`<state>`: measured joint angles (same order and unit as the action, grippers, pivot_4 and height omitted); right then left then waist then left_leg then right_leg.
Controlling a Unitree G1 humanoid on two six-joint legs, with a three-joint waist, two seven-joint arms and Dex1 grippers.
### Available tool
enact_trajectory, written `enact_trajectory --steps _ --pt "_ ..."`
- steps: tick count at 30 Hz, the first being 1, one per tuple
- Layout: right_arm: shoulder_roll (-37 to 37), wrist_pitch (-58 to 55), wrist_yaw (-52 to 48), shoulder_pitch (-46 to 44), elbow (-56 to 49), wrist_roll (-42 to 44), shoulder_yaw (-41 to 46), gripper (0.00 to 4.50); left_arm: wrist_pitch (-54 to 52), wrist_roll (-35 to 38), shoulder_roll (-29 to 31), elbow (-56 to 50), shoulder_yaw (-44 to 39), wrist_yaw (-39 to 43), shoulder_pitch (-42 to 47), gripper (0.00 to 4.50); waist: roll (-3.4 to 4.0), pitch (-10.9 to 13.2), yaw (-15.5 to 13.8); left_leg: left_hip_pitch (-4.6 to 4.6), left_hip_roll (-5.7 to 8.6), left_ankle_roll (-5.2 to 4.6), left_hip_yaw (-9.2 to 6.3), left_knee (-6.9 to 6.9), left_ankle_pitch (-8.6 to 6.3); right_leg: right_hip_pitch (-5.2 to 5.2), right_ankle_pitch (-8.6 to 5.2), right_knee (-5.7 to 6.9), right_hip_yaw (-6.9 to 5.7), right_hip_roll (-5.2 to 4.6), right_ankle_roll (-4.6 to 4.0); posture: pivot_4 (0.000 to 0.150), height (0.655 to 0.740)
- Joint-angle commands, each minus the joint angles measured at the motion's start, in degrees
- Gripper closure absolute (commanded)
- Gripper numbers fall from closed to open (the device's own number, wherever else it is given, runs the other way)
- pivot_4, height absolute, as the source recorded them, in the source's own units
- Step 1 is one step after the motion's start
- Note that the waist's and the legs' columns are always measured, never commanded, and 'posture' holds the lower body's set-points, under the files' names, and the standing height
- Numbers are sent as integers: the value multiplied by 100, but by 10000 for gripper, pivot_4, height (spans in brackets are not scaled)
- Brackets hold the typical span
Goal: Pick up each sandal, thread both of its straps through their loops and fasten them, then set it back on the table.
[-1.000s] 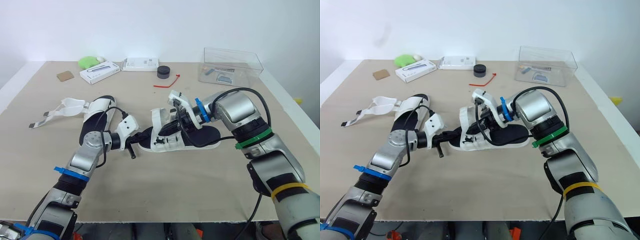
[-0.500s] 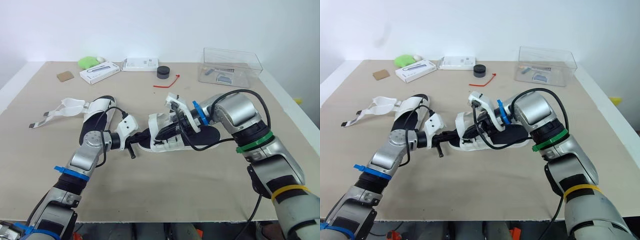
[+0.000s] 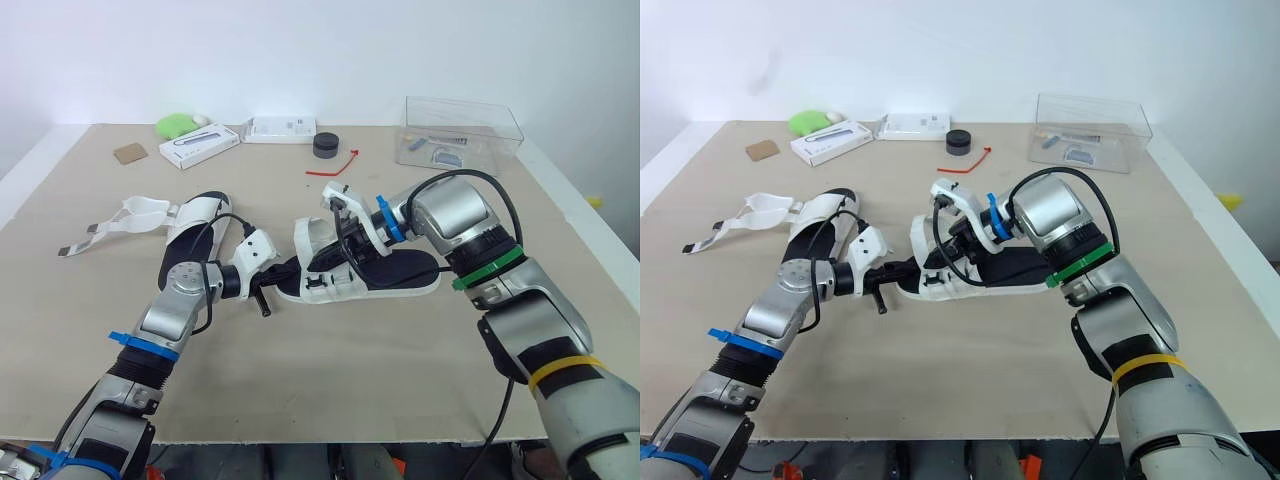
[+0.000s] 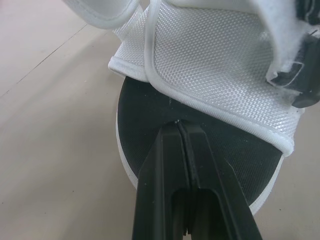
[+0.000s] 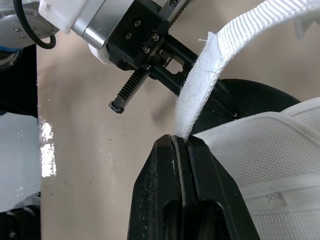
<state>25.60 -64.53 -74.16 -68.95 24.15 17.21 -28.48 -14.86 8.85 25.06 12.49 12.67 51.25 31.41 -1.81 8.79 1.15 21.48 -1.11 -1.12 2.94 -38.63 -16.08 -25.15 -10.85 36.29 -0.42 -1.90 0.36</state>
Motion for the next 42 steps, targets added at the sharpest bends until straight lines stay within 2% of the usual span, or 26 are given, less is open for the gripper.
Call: enact_trajectory --steps 1,7,12,25,35,36,41,42 --pt "-35 -440 -52 -97 -394 271 148 44637 -128 -284 8 256 205 -32 -159 45000 0 0 0 0 0 0 0 0 0 0 0 0 0 0 0 1500 7400" --pt "130 -978 74 100 -1119 579 199 44637 -105 -296 -14 296 225 -28 -131 45000 0 0 -1 1 0 0 -2 0 0 -1 0 0 0 -3 0 1500 7400" --pt "235 -988 328 346 -1286 598 173 44637 -79 -300 -49 316 235 -30 -113 45000 0 0 -3 2 3 0 -1 -3 0 1 1 0 -1 -6 2 1500 7400" --pt "102 -587 749 90 -694 578 557 44637 -70 -371 -73 316 225 11 -132 45000 0 0 -10 4 9 1 -1 -9 0 3 6 -1 0 -10 11 1500 7400" --pt "45 70 688 -10 -51 254 446 44637 -72 -392 -75 327 195 22 -121 45000 0 0 -9 4 10 0 0 -9 1 4 6 -1 0 -9 12 1500 7400" --pt "45 85 678 11 -85 247 448 37709 -72 -393 -73 318 195 22 -134 45000 0 0 -9 4 10 0 0 -9 1 3 6 -1 1 -9 12 1500 7400" --pt "81 132 750 224 -533 236 500 15236 -81 -389 -65 282 186 14 -179 45000 0 0 -9 4 9 0 0 -9 1 3 6 -1 1 -9 12 1500 7400" --pt "94 88 782 280 -669 259 531 15236 -88 -387 -64 267 184 12 -188 45000 0 0 -9 4 9 0 0 -9 1 3 6 -1 0 -9 12 1500 7400"
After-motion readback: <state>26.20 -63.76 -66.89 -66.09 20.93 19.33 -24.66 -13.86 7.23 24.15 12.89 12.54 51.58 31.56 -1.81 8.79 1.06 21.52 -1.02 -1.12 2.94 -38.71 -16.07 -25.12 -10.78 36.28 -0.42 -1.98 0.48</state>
